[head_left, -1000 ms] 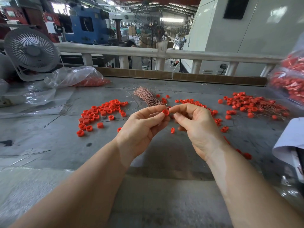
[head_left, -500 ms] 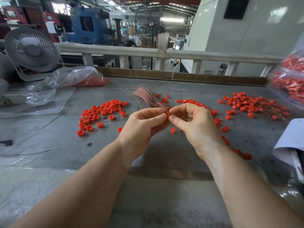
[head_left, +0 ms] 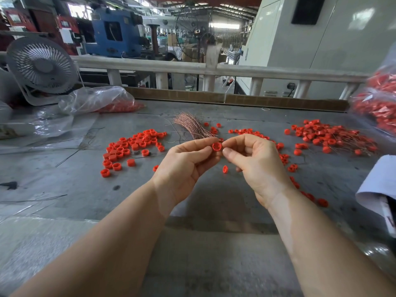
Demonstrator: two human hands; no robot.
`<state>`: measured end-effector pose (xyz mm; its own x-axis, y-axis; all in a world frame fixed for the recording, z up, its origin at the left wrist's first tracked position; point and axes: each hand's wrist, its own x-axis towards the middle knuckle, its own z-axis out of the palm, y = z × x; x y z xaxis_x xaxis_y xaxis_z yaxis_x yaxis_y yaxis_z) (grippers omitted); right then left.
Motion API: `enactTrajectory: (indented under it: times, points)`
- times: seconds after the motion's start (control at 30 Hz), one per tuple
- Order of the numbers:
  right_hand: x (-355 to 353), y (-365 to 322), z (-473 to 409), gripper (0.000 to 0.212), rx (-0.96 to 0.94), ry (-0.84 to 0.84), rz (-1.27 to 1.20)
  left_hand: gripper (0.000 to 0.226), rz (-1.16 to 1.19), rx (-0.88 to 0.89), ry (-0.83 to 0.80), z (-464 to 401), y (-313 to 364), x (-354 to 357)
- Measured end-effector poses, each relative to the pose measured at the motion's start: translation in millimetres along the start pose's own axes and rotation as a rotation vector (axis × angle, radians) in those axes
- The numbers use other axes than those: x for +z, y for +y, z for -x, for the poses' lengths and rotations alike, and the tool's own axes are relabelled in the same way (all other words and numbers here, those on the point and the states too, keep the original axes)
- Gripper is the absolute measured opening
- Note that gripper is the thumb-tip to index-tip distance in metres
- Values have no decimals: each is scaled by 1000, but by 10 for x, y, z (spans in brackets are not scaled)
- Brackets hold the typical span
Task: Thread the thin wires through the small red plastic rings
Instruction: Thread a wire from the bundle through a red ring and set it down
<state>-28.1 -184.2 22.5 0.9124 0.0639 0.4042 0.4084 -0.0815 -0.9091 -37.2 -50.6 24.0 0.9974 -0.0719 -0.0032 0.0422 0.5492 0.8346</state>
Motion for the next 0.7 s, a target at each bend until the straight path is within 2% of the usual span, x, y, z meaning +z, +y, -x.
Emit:
enactTrajectory:
  times: [0.23, 0.47, 0.7]
  points:
    - [-6, -9, 7, 22, 38, 15, -71, 25, -42, 18, -12, 9, -15, -9]
    - [-9, -17, 7, 19, 56, 20, -94, 40, 3, 0, -15, 6, 4, -15]
    - [-9, -20, 17, 20, 58, 28, -89, 29, 28, 21, -6, -1, -6, -18]
